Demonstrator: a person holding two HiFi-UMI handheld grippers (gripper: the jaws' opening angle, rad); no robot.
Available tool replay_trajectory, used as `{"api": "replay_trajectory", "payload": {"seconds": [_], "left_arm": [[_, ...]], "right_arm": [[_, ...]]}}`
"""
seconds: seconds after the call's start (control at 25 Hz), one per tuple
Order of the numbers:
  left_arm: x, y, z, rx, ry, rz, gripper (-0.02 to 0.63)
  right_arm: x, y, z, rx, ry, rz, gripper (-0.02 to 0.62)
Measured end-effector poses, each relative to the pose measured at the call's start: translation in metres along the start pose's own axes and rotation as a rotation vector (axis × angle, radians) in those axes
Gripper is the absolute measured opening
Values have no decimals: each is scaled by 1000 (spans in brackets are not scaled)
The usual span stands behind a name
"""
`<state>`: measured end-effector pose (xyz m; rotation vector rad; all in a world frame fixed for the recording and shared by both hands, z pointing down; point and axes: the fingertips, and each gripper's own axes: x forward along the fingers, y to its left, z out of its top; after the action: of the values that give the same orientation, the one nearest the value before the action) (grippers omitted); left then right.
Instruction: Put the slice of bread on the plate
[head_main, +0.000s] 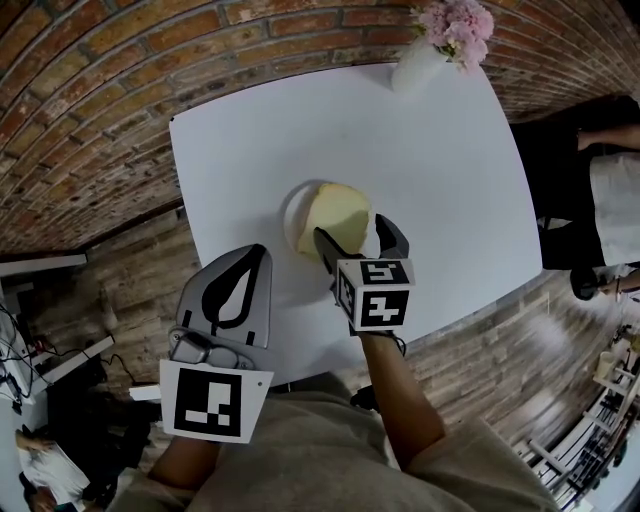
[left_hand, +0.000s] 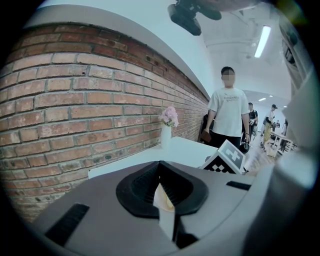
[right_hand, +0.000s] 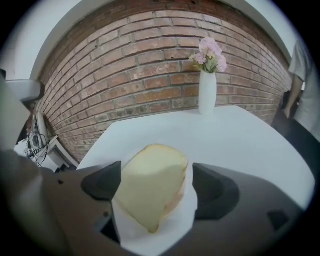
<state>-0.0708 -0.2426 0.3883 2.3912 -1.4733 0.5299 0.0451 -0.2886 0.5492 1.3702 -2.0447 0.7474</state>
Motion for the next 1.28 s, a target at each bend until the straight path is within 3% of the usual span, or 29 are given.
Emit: {"api": "replay_trajectory", "payload": {"seconds": [0.52,0.56,0.68,0.76,1.0,1.28], "left_arm": [[-13,-11,10,17,-36,-29,9],[-14,-12,11,18,-39,-32,9],[-16,-14,12,18,-44,-34,9],[-19,-16,13,20,-48,-34,9],[-24,-20,14,13,-58,-35,9],[-33,-30,19,5,-84,-48,9]], "right_arm": [[-25,-4,12,59,-112,-45,420],[-26,-4,12,54,-118,-50,386],[-30,-6,15,37,-152,-71,195],[-32,-7,17,41,-167,-81,16],[-39,-5,24,54,-209,-69,6],[-89,9,55,5,-387,-60,6]]}}
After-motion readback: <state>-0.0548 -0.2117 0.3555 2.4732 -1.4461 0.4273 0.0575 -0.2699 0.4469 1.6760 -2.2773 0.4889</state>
